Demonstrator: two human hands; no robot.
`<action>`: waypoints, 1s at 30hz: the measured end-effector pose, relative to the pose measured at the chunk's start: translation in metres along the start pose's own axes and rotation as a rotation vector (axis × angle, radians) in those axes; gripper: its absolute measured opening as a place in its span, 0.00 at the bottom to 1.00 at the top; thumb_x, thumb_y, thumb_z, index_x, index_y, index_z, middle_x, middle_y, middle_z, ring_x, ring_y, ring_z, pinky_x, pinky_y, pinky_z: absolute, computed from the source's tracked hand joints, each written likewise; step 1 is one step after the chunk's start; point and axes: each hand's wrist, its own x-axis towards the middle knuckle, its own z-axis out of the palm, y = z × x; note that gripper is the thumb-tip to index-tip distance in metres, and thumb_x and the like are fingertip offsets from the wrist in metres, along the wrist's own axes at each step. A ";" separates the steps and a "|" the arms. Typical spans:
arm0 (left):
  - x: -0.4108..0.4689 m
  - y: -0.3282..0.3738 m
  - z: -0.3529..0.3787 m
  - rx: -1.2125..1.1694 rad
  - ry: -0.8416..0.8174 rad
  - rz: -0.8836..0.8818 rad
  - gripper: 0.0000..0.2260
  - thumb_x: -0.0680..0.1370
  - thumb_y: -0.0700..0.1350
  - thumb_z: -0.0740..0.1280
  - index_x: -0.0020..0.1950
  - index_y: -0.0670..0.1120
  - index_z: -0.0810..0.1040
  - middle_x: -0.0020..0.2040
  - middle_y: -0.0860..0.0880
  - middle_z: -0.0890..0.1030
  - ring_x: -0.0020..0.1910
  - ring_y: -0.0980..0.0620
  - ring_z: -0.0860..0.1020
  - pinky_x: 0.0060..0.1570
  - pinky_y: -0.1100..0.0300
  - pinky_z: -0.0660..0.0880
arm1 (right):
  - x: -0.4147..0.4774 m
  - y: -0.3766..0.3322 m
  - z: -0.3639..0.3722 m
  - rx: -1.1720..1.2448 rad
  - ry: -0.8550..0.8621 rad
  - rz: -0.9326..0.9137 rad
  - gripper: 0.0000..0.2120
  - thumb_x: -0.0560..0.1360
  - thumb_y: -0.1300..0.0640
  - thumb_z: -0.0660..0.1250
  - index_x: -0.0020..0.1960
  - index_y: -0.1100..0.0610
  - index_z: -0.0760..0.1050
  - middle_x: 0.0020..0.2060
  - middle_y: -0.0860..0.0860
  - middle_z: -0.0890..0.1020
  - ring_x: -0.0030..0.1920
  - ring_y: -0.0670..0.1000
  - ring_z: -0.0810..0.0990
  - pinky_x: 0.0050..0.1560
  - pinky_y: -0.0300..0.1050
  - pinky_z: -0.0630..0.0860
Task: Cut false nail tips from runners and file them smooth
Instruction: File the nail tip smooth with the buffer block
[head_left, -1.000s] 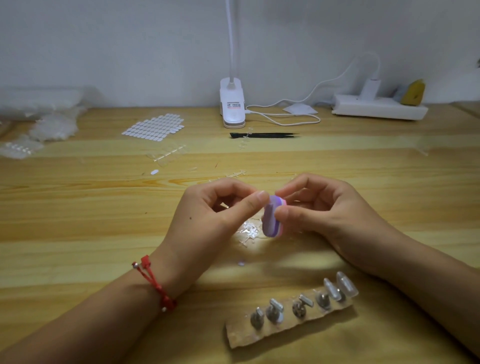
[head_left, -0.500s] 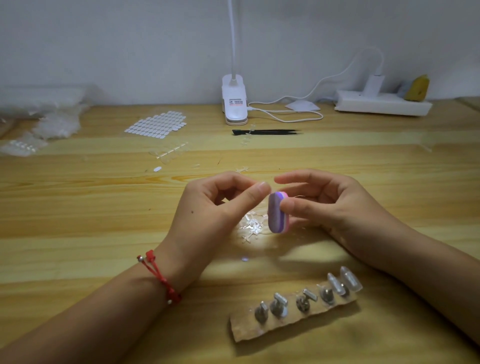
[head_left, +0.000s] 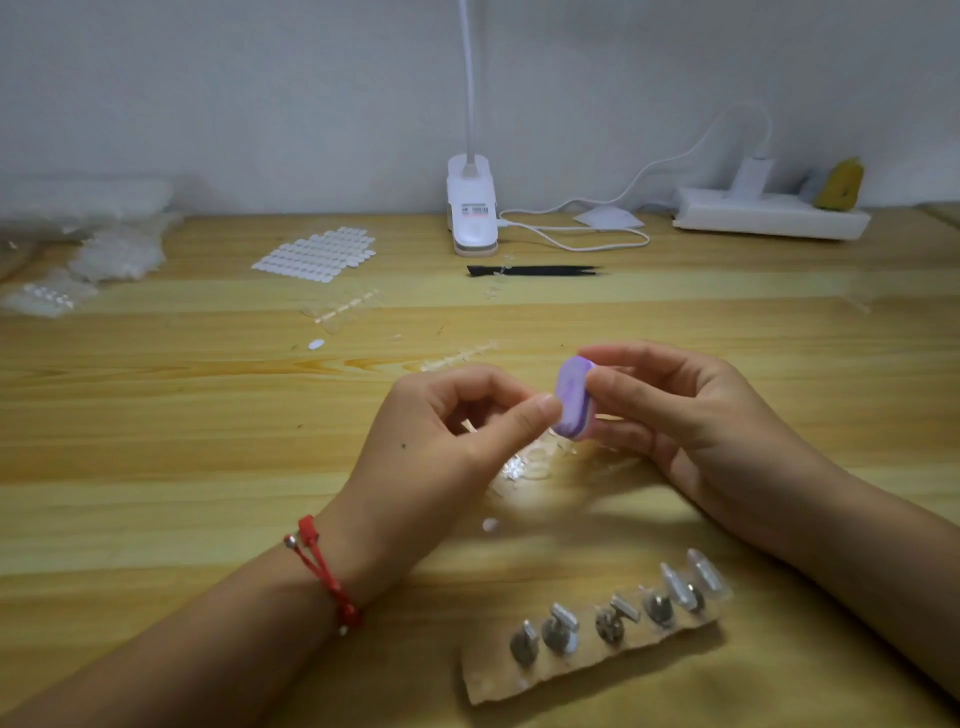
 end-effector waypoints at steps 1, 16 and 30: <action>0.000 0.001 0.000 0.001 0.011 0.010 0.11 0.67 0.51 0.71 0.36 0.44 0.83 0.36 0.32 0.76 0.32 0.50 0.71 0.33 0.61 0.67 | -0.001 0.000 0.000 -0.007 -0.010 0.004 0.15 0.58 0.51 0.79 0.44 0.52 0.86 0.40 0.52 0.86 0.40 0.49 0.85 0.40 0.37 0.80; 0.001 -0.001 0.001 -0.016 -0.019 -0.002 0.11 0.67 0.51 0.70 0.37 0.44 0.83 0.37 0.31 0.76 0.32 0.48 0.71 0.33 0.61 0.67 | 0.001 -0.003 0.004 0.029 0.028 0.020 0.12 0.59 0.55 0.75 0.42 0.53 0.86 0.38 0.53 0.86 0.37 0.48 0.85 0.38 0.37 0.80; 0.000 -0.002 0.000 0.001 -0.012 0.010 0.08 0.70 0.47 0.71 0.37 0.43 0.82 0.31 0.34 0.73 0.28 0.54 0.67 0.29 0.68 0.64 | 0.001 -0.001 0.004 -0.011 -0.009 0.022 0.12 0.61 0.55 0.77 0.44 0.53 0.86 0.39 0.53 0.86 0.39 0.49 0.85 0.39 0.37 0.80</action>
